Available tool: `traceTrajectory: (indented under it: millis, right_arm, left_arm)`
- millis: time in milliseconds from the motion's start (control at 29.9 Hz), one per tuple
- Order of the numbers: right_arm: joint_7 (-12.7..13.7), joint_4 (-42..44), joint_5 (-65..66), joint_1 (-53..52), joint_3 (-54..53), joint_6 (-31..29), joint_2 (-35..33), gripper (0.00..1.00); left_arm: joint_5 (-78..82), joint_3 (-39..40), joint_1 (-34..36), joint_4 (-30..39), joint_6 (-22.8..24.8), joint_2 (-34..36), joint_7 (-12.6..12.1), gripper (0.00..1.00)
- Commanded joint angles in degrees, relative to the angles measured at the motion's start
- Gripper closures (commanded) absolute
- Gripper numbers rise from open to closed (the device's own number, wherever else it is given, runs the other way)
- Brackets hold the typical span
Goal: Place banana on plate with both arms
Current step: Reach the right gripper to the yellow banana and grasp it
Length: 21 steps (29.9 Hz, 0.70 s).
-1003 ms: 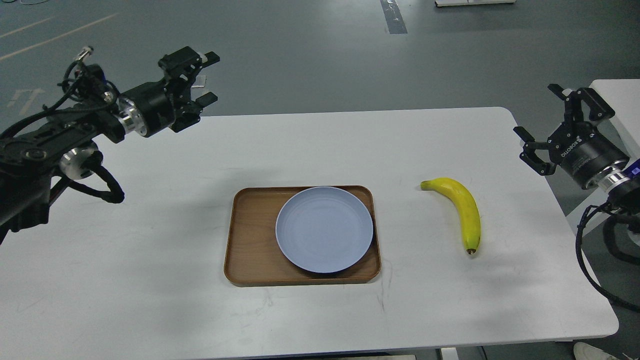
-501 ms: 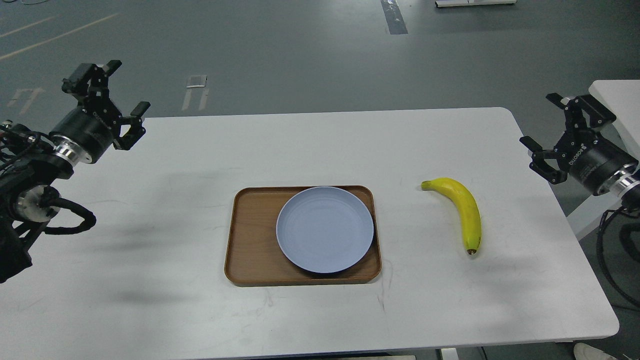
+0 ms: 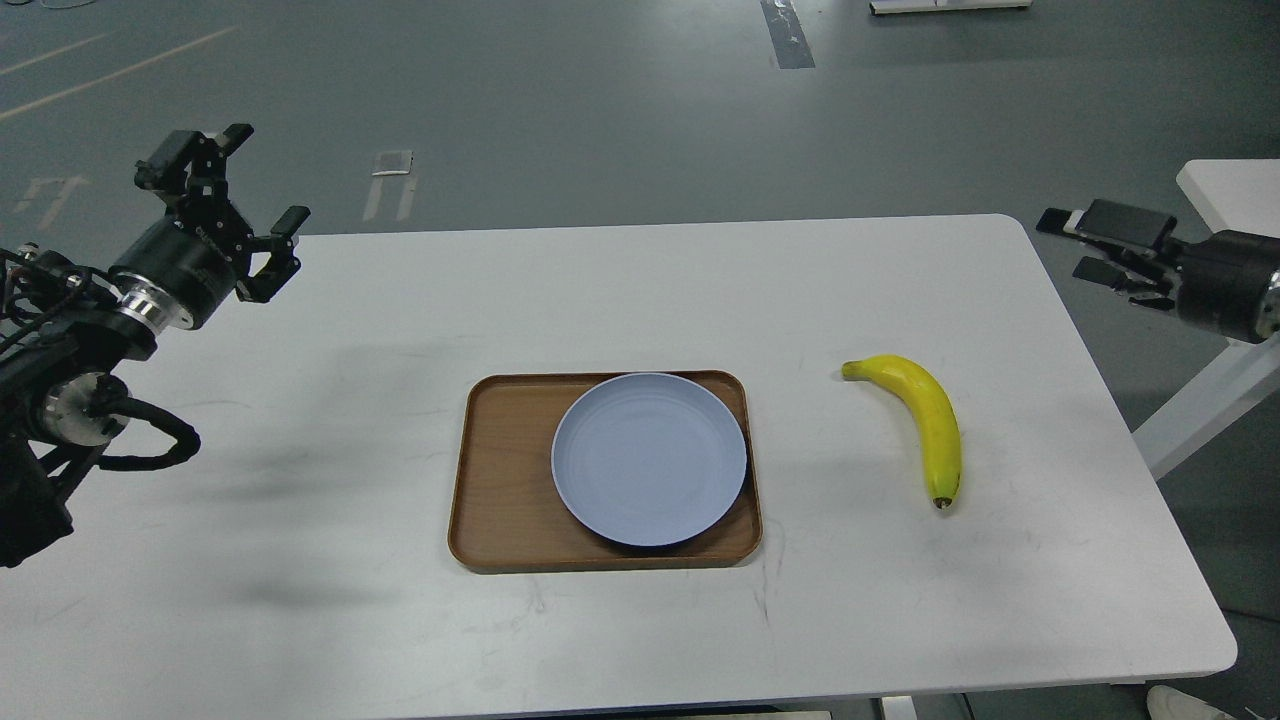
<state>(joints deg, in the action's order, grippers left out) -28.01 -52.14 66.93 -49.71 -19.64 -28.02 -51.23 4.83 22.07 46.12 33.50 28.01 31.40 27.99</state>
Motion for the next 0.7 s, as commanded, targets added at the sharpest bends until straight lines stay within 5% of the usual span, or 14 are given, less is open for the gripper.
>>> traceTrajectory:
  millis: [0, 234, 668]
  right_arm:
    - [0.01, 0.90, 6.28, -2.14, 5.83, 0.02, 3.86, 0.00]
    - [0.01, 6.16, 6.37, -7.24, 23.41, 6.30, 10.09, 0.00]
    - [0.01, 11.00, 6.37, -6.72, 25.79, 6.49, 17.31, 0.00]
  left_arm:
    - [0.00, -0.01, -0.07, -0.01, -0.01, -0.03, 0.01, 0.02]
    - [0.00, -0.01, -0.07, -0.01, -0.01, 0.15, 0.01, 0.02]
    - [0.00, -0.01, -0.07, -0.01, -0.01, 0.85, 0.01, 0.02]
